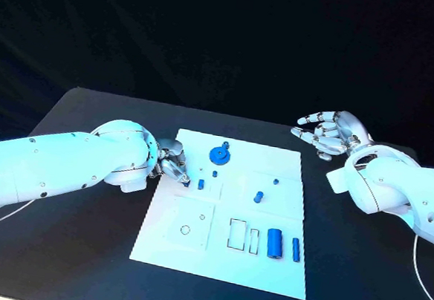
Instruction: Assemble the parts on the task board
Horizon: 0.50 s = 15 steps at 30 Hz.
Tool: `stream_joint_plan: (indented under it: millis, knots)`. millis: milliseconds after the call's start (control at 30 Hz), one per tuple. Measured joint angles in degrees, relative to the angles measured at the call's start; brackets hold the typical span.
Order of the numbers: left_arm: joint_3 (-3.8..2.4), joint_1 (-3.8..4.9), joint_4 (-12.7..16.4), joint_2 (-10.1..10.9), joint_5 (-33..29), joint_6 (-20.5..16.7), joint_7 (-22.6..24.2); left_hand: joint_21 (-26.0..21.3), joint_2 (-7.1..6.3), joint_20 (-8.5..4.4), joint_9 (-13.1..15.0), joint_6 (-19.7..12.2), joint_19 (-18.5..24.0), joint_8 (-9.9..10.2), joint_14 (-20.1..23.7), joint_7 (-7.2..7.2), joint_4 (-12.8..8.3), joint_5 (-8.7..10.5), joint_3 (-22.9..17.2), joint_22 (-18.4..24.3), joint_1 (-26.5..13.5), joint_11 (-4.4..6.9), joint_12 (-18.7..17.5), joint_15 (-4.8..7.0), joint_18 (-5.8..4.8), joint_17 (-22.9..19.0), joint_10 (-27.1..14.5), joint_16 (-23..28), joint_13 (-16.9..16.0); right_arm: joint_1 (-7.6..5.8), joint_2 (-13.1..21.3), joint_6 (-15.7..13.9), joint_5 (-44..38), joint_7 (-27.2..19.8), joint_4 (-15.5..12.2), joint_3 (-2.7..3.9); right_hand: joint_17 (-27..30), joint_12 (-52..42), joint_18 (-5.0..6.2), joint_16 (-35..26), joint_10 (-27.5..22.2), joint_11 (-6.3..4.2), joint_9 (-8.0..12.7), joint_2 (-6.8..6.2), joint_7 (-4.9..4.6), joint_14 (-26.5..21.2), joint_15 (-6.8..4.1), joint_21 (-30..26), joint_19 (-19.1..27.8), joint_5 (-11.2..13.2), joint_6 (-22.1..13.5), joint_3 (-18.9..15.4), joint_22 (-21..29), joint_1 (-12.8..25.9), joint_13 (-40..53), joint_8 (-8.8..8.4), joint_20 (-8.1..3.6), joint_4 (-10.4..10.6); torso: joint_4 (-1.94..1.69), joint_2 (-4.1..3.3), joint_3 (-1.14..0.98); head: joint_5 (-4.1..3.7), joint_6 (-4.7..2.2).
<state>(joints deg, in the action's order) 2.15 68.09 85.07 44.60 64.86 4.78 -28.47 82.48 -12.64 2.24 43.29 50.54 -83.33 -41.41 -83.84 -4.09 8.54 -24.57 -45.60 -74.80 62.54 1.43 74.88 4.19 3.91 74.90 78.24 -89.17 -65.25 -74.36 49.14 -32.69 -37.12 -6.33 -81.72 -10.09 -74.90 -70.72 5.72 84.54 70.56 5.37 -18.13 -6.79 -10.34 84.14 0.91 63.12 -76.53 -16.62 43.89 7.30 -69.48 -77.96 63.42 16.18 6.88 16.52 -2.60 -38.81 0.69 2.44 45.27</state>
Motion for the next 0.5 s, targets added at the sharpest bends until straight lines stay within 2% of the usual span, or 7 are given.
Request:
stream_joint_plan:
  millis: [200,500]
  knots:
    - [0.00,-0.02,0.13,0.01,0.37,0.07,-0.19,0.22,-0.03,0.00,-0.09,0.42,0.00,-0.12,-0.21,0.03,-0.23,-1.20,0.23,-0.11,-0.48,0.10,0.55,0.21,0.01,0.00,0.53,-0.10,-0.84,0.03,0.00,0.00,0.00,0.00,0.00,0.00,0.00,0.00,0.00,0.00,0.00,0.00,0.00,0.00,0.00,0.00,0.00,0.00,0.00,0.00,0.00,0.00,0.00,0.00,0.00,0.00,0.00,0.00,0.01,0.01,0.01,-0.04,0.01]
    - [-0.04,-0.04,0.42,-0.02,0.94,0.65,-0.29,0.22,-0.55,-0.20,-0.19,0.92,-0.20,-0.47,-0.21,0.50,-0.55,-1.96,0.55,-0.11,-1.01,0.36,1.05,0.21,0.00,0.00,1.07,-0.61,-1.84,0.06,0.02,0.00,0.00,0.00,0.01,0.00,0.00,0.00,0.00,0.00,0.00,0.00,0.06,0.00,0.00,0.00,0.00,0.00,-0.22,0.00,0.00,0.00,0.00,0.00,0.00,0.23,-0.22,0.00,0.02,-0.01,0.00,0.00,0.16]
